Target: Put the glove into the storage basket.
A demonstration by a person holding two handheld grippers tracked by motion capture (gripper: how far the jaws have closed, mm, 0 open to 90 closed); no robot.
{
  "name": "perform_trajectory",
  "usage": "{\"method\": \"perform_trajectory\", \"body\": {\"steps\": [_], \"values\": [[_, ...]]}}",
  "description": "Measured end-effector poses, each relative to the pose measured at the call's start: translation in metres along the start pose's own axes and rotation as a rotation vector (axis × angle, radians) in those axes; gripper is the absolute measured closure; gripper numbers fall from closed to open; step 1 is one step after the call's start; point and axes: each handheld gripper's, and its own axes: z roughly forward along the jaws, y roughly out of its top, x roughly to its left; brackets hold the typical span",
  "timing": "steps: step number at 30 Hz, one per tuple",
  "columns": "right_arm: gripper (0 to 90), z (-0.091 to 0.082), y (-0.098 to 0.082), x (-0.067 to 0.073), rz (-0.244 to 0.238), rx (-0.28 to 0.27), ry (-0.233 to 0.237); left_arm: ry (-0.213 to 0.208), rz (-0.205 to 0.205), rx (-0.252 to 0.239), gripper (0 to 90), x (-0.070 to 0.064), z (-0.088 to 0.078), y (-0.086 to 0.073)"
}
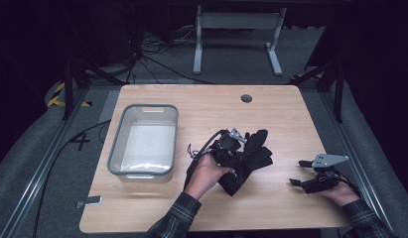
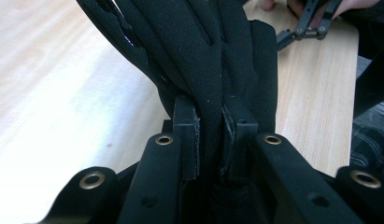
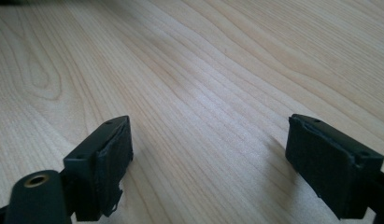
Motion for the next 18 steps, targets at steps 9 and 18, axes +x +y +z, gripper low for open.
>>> {"method": "perform_trajectory", "body": {"steps": [9,18], "values": [[15.4,0.0,0.0,0.0,0.001,0.0,-0.001,0.06,-0.015,-0.023,78.8,0.007,-0.036,0.006],[15.4,0.0,0.0,0.0,0.001,0.0,-0.001,0.12,-0.027,-0.046,78.7,0.016,-0.073,0.01]]}}
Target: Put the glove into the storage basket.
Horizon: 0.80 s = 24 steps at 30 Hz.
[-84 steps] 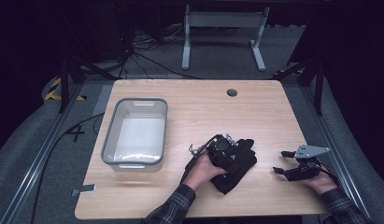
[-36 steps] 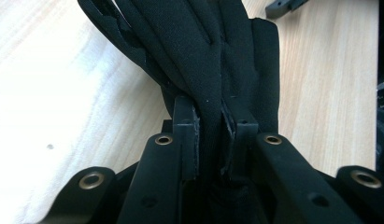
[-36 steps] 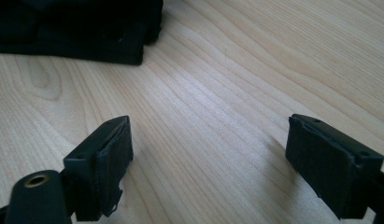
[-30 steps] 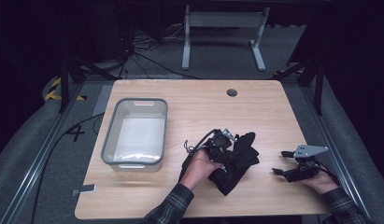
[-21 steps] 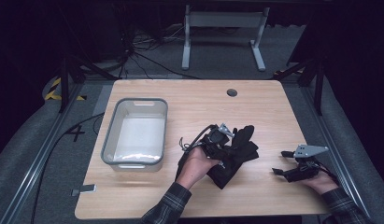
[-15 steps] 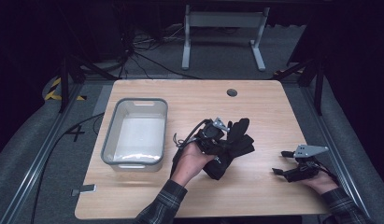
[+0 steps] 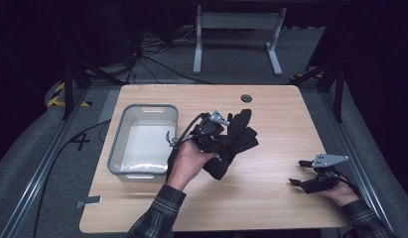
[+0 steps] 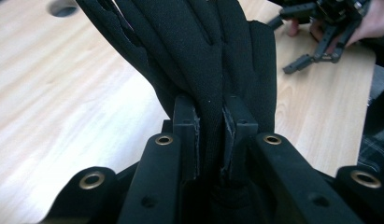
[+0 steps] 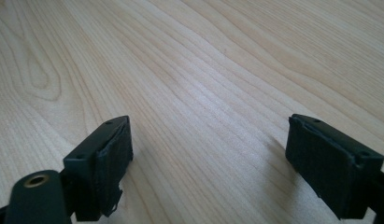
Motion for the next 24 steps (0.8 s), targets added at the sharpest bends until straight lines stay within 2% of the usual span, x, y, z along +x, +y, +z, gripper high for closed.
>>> {"method": "perform_trajectory", "body": {"steps": [7,15,24], "values": [[15.3,0.0,0.0,0.0,0.004,0.0,-0.002,0.057,-0.039,-0.029,78.7,0.018,-0.034,-0.003],[15.3,0.0,0.0,0.0,0.006,-0.001,-0.004,0.127,-0.075,-0.032,78.6,0.036,-0.068,-0.013],[15.3,0.0,0.001,0.0,0.007,0.001,-0.006,0.19,-0.136,-0.053,78.6,0.055,-0.096,-0.031]]}}
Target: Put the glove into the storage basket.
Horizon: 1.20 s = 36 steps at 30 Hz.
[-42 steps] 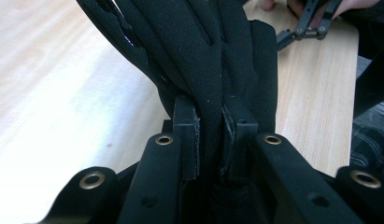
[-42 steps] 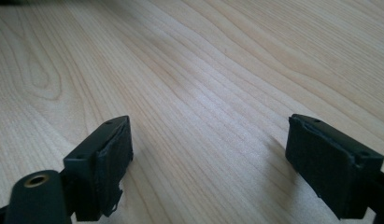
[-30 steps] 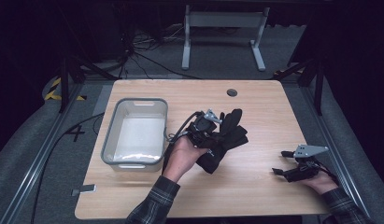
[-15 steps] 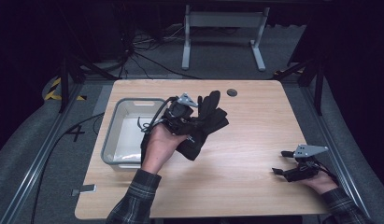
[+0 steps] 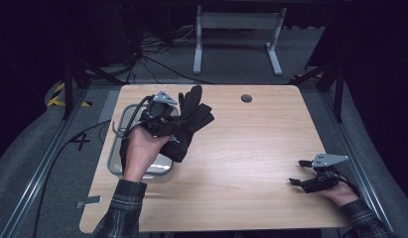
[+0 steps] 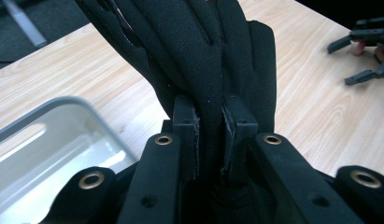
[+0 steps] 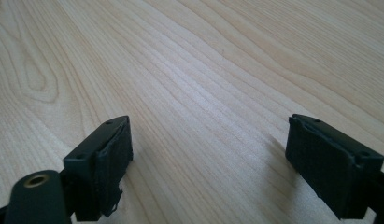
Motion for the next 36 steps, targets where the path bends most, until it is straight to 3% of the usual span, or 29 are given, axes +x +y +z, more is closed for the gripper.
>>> {"method": "perform_trajectory", "body": {"steps": [7,16,30,36], "values": [[15.3,0.0,0.0,0.0,0.002,0.001,-0.001,0.031,-0.048,-0.008,78.6,0.017,-0.01,-0.015],[15.3,0.0,0.0,0.0,0.002,0.001,-0.005,0.055,-0.108,0.013,78.5,0.038,-0.012,-0.034],[15.3,0.0,0.0,0.0,0.007,0.001,-0.008,0.045,-0.186,0.081,78.3,0.07,0.013,-0.07],[15.3,0.001,0.001,-0.001,0.009,0.001,-0.012,0.041,-0.227,0.109,78.1,0.09,0.029,-0.089]]}}
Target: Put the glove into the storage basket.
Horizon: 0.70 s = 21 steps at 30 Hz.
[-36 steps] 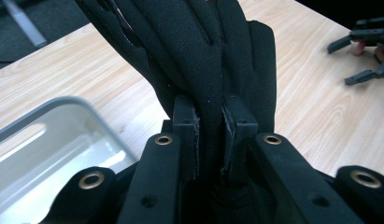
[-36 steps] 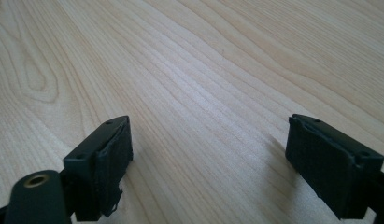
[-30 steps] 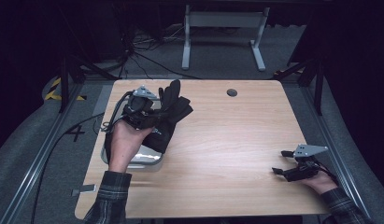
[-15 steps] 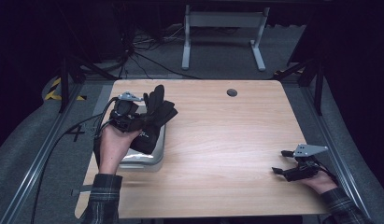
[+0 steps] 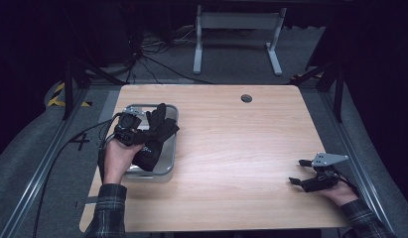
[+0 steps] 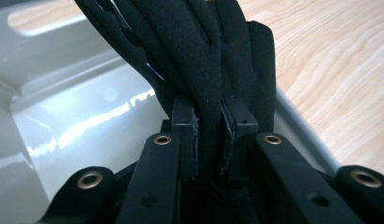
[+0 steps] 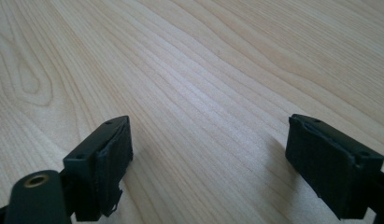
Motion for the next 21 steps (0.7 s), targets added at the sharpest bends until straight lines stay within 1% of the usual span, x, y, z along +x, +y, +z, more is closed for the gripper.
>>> {"method": "perform_trajectory", "body": {"steps": [1,5,12,17,21], "values": [[15.3,0.0,0.0,0.0,0.0,0.0,0.0,0.0,0.0,0.0,78.1,0.0,0.0,0.0],[15.3,0.0,0.0,0.0,0.002,0.0,-0.001,0.028,-0.016,0.032,77.7,0.011,0.01,-0.004],[15.4,0.0,0.0,0.0,0.003,0.0,-0.001,0.066,-0.043,0.088,75.9,0.024,0.026,-0.008],[15.3,0.0,0.0,0.0,0.003,0.0,-0.001,0.086,-0.042,0.113,73.3,0.027,0.033,-0.009],[15.3,0.0,0.0,0.0,0.003,0.0,-0.001,0.113,-0.052,0.13,69.4,0.029,0.037,-0.01]]}}
